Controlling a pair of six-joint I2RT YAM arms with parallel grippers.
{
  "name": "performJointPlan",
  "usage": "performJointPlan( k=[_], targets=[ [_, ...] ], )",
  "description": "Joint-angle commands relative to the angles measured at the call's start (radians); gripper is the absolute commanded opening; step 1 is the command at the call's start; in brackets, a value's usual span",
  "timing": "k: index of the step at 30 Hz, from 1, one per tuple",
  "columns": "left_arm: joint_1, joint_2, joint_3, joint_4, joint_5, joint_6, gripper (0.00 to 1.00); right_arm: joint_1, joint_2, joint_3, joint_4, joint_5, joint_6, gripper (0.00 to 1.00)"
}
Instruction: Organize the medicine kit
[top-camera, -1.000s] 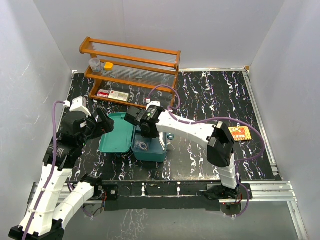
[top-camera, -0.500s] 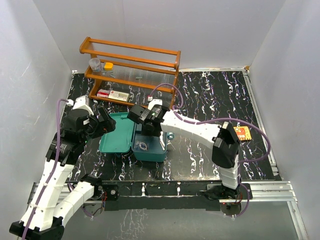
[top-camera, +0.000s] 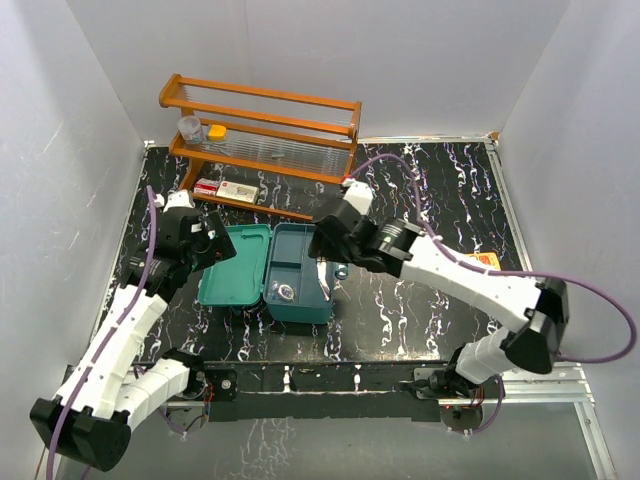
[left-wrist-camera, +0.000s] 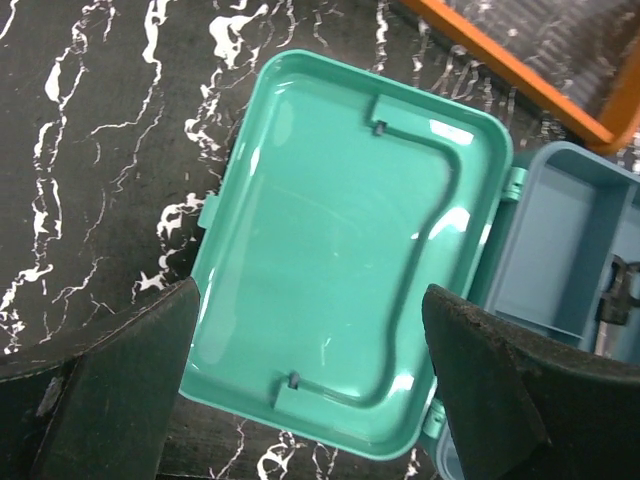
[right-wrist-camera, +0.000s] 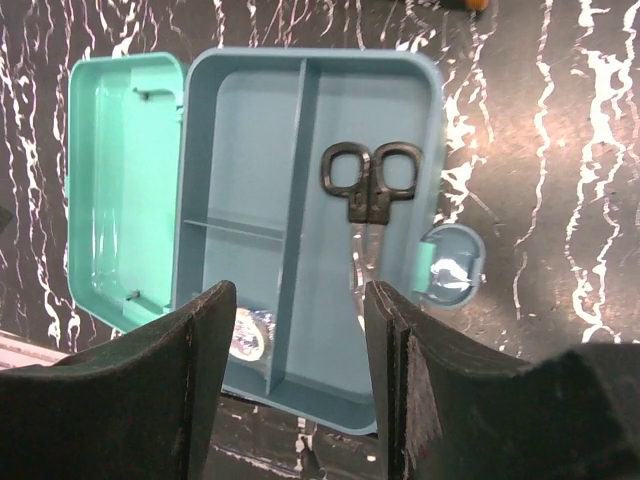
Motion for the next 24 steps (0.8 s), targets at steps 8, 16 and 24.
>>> performJointPlan(
  k=[8,16,24],
  targets=[
    [0.194,0.158,-0.065,0.155,0.083,0.028,0.93,-0.138,-0.214,-0.221,0.205,-0.059,-0.102,0.52],
    [0.336,0.215,-0.119,0.243,0.336,0.011,0.99,-0.173,-0.258,-0.287,0.240,-0.108,-0.102,0.51],
    [0.485,0.267,-0.215,0.319,0.570,-0.027,0.99,-0.180,-0.258,-0.302,0.260,-0.138,-0.102,0.49]
  ],
)
